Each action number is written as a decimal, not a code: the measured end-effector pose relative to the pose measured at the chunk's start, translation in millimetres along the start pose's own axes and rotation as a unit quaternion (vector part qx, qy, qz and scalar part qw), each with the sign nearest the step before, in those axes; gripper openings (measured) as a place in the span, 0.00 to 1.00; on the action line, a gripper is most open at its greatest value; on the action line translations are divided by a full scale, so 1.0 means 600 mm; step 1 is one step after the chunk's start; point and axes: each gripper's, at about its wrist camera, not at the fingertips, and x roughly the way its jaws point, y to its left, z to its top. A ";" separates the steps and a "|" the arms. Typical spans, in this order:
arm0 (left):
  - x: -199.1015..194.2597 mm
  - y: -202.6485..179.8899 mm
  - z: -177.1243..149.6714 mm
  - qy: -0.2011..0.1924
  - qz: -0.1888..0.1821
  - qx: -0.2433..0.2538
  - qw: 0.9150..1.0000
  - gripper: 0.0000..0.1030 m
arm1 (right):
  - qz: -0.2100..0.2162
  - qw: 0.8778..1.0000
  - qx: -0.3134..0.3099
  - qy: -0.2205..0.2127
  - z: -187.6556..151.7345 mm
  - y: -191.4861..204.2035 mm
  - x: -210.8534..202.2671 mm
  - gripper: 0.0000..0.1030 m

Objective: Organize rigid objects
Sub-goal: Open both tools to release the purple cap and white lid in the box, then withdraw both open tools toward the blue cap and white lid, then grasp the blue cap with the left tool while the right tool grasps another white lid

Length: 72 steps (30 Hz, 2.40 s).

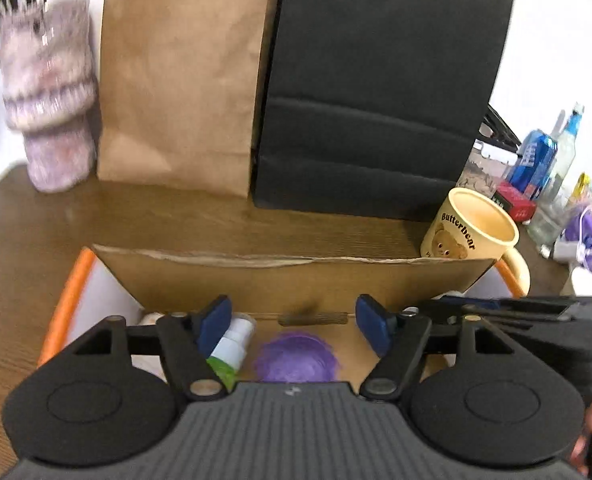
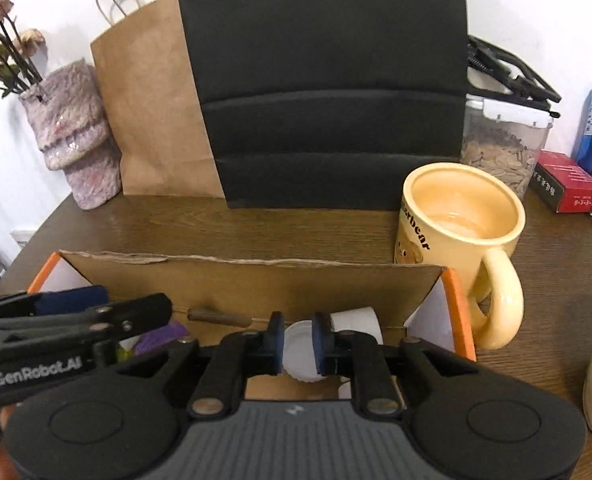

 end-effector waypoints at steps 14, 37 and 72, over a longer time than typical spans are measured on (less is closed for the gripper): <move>-0.333 -0.023 -0.112 -0.132 -0.018 0.028 0.991 0.79 | 0.026 0.985 -0.045 -0.162 -0.168 0.029 -0.401 0.46; -0.691 -0.061 -0.513 -0.249 0.043 0.020 0.967 1.00 | -0.011 0.951 -0.077 -0.300 -0.625 0.077 -0.704 0.77; -0.475 -0.166 -0.492 -0.132 -0.052 0.052 0.989 1.00 | -0.042 0.976 -0.043 -0.207 -0.510 -0.042 -0.526 0.72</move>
